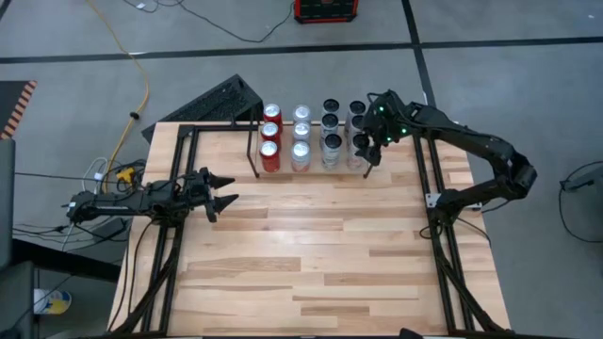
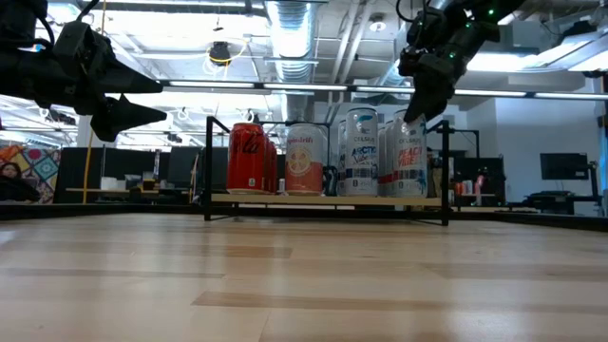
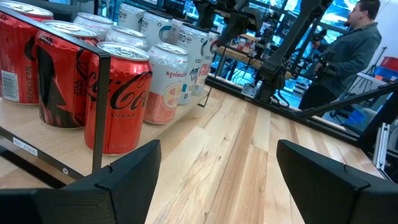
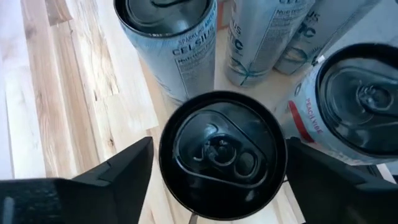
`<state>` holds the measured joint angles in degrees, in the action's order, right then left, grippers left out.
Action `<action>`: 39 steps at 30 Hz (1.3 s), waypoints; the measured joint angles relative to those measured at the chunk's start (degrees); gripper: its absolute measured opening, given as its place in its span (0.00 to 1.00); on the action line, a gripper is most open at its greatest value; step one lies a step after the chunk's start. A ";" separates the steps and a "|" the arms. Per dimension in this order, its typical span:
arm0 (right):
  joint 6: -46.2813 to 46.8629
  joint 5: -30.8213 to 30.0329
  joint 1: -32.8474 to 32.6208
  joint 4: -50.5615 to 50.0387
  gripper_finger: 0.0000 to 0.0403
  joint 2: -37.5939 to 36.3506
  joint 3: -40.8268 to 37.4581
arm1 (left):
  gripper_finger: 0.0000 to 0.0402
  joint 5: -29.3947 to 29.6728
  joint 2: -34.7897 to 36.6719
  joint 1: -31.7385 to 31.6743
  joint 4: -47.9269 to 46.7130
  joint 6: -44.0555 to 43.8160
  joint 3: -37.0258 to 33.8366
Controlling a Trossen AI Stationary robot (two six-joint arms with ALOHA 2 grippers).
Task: Place canned beverage on shelf
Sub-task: Put the white pink soda can on the shelf aligned with the other white pink soda cans, then return to Home Position
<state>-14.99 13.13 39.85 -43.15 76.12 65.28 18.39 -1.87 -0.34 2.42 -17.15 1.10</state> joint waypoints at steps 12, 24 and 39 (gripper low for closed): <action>-0.08 -2.13 0.04 -2.40 0.87 -2.94 4.49 | 0.76 -0.02 -0.01 -0.01 0.00 0.00 0.00; 6.69 4.60 -7.17 -6.12 0.84 -15.43 8.61 | 0.76 -0.02 -0.01 -0.01 0.00 -0.01 0.00; 28.89 -8.41 -34.16 34.93 0.37 -41.45 -31.69 | 0.76 0.00 -0.01 -0.01 0.00 -0.02 0.00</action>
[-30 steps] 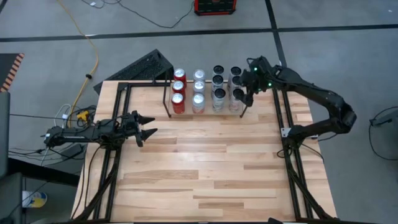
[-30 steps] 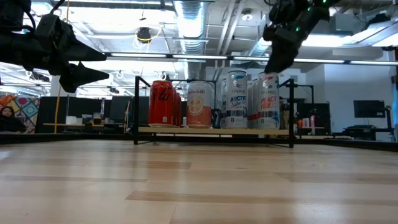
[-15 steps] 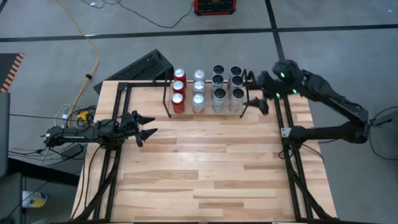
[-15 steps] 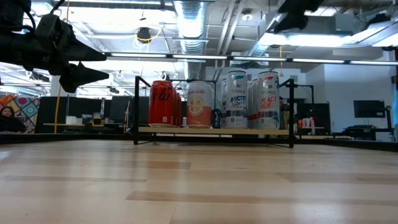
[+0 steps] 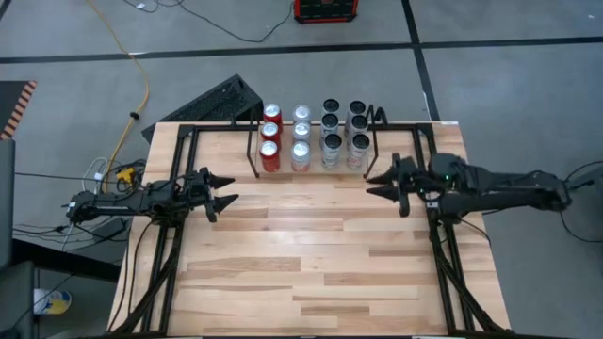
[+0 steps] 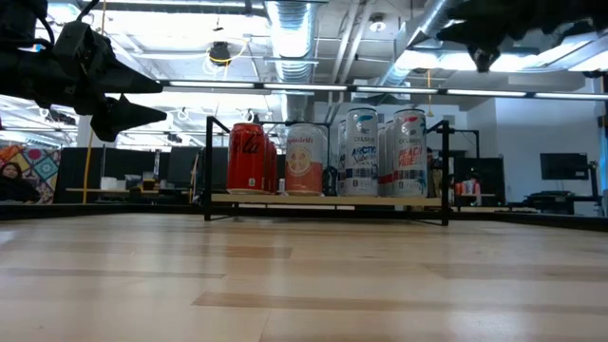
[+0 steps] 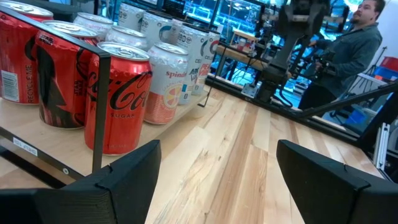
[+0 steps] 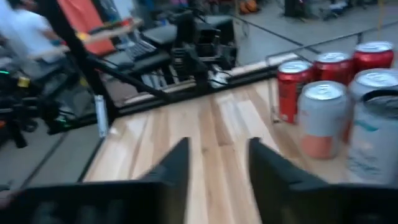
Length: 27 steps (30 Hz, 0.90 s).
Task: Place canned beverage on shelf
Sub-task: Return to Home Position
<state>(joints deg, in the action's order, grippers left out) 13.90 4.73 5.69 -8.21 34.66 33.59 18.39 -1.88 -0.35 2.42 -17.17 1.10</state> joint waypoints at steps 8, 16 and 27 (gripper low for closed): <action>-0.19 -0.30 -3.65 15.30 0.04 -6.70 -14.91 | 0.76 0.00 -0.01 -0.01 0.00 0.00 0.00; 1.17 -0.08 -1.70 17.50 0.01 -16.73 -23.51 | 0.76 -0.02 -0.01 0.01 0.01 0.00 0.00; 5.24 -0.89 -1.94 15.69 0.00 -30.60 -33.07 | 0.76 -0.02 -0.01 0.01 0.00 0.00 0.00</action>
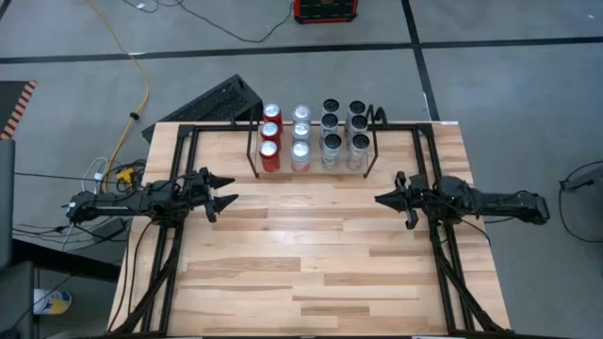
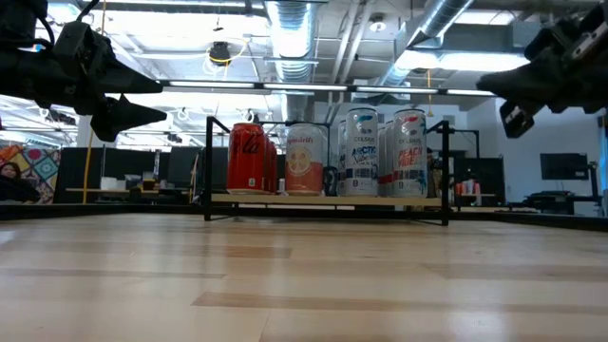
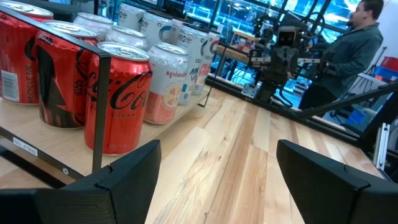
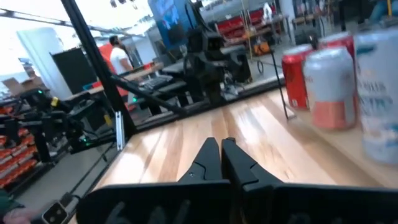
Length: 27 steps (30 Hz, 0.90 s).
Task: Place canned beverage on shelf
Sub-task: Return to Home Position
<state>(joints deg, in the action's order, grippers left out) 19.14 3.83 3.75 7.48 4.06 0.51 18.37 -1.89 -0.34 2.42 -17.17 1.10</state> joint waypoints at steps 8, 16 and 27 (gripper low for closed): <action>-1.26 -6.92 -4.05 -5.52 0.00 -2.45 -0.04 | 0.76 0.00 0.00 0.00 0.00 0.01 0.00; -2.94 -6.94 -4.94 -5.47 0.00 -1.42 -0.09 | 0.76 0.00 0.00 -0.01 0.01 0.00 0.00; -3.09 -6.85 -4.92 -5.53 0.00 -1.39 -0.15 | 0.76 0.00 0.00 -0.02 0.00 0.00 0.00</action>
